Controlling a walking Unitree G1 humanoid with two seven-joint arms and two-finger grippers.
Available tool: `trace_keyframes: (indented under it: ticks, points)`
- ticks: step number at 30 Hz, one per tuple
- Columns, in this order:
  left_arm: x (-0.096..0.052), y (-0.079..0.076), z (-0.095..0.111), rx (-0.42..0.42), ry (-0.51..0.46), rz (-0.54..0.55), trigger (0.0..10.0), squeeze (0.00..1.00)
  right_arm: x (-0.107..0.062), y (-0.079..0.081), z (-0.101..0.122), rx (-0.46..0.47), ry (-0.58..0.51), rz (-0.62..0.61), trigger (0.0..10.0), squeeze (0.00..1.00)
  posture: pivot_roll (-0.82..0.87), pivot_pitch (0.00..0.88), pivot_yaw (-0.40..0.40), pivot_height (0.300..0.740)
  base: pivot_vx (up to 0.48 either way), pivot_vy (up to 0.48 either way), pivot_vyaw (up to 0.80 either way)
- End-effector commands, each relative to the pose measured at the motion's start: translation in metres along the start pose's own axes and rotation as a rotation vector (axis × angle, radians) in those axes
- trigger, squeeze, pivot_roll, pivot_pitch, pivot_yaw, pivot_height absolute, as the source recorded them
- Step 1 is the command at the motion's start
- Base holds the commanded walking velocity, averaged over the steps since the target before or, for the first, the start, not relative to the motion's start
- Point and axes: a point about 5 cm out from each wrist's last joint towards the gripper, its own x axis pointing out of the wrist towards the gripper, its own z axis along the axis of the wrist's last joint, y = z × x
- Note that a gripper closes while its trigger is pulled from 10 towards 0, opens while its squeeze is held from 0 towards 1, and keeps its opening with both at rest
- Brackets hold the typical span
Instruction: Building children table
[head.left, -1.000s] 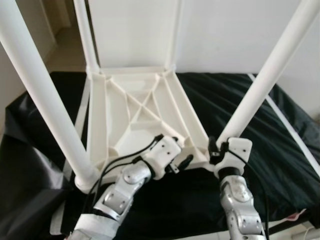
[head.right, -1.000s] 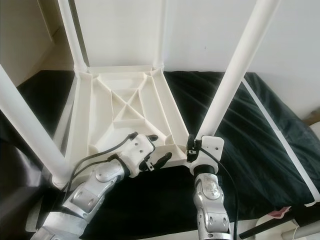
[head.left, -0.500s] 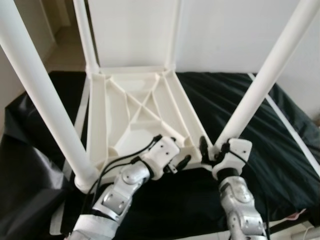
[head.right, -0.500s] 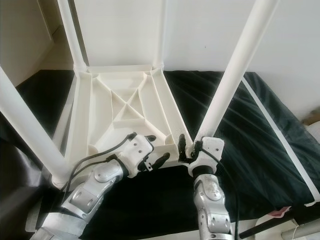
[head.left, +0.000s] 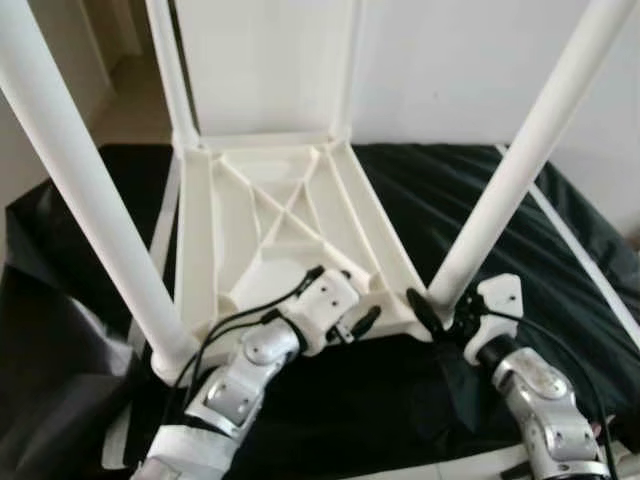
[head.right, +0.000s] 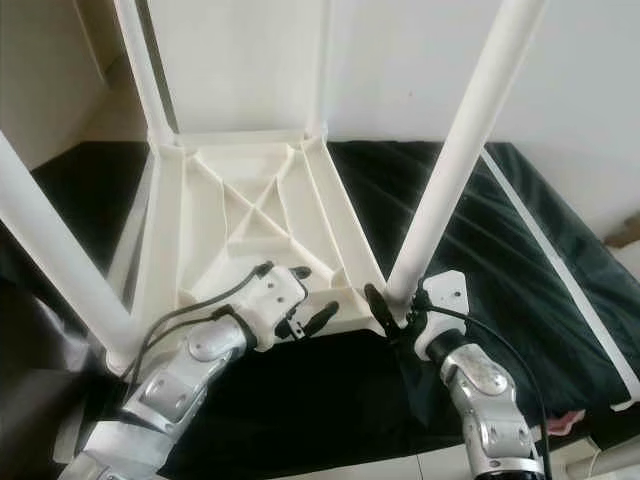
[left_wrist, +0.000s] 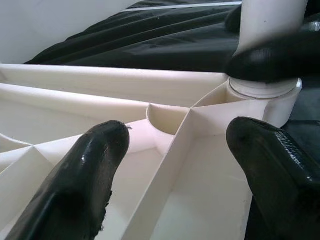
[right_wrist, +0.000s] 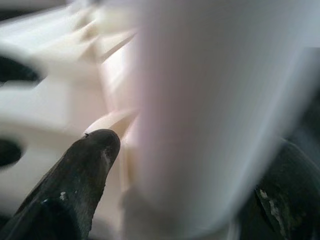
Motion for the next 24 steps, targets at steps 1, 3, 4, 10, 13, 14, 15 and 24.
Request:
trace_keyframes:
  ticks: [1,3,4,10,13,14,15,24]
  points:
    - [0.003,0.000,0.001,0.012,-0.002,-0.016,10.0,0.00,0.004,-0.001,-0.003,-0.042,0.029,0.059,10.0,0.00,0.00,0.000,-0.030,0.740,0.000,0.000,0.00]
    - [0.003,0.000,0.002,0.014,-0.005,-0.017,10.0,0.00,0.007,-0.002,-0.003,-0.059,0.034,0.075,10.0,0.00,0.00,0.000,-0.030,0.740,0.000,0.000,0.00]
    - [0.003,0.000,0.002,0.014,-0.005,-0.017,10.0,0.00,0.007,-0.002,-0.003,-0.059,0.034,0.075,10.0,0.00,0.00,0.000,-0.030,0.740,0.000,0.000,0.00]
    - [0.004,0.002,0.004,0.025,-0.006,-0.018,10.0,0.00,0.010,0.002,-0.005,-0.081,0.043,0.138,0.0,0.00,0.01,0.000,-0.019,0.740,0.000,0.000,0.00]
    - [0.003,0.003,0.004,0.025,-0.006,-0.017,10.0,0.00,0.008,0.003,-0.011,-0.080,0.057,0.163,0.0,0.00,0.01,0.000,-0.013,0.740,0.000,0.000,0.00]
    - [0.003,0.003,0.004,0.025,-0.006,-0.017,10.0,0.00,0.008,0.003,-0.011,-0.080,0.057,0.163,0.0,0.00,0.01,0.000,-0.013,0.740,0.000,0.000,0.00]
    - [0.004,0.004,0.004,0.026,-0.005,-0.017,10.0,0.00,0.005,0.005,-0.015,-0.071,0.068,0.177,0.0,0.00,0.00,0.000,0.000,0.740,0.000,0.000,0.00]
    - [0.005,0.004,0.004,0.027,0.000,-0.018,10.0,0.00,0.001,0.012,-0.022,-0.043,0.086,0.112,10.0,0.00,-0.02,0.000,0.009,0.740,0.000,0.000,0.00]
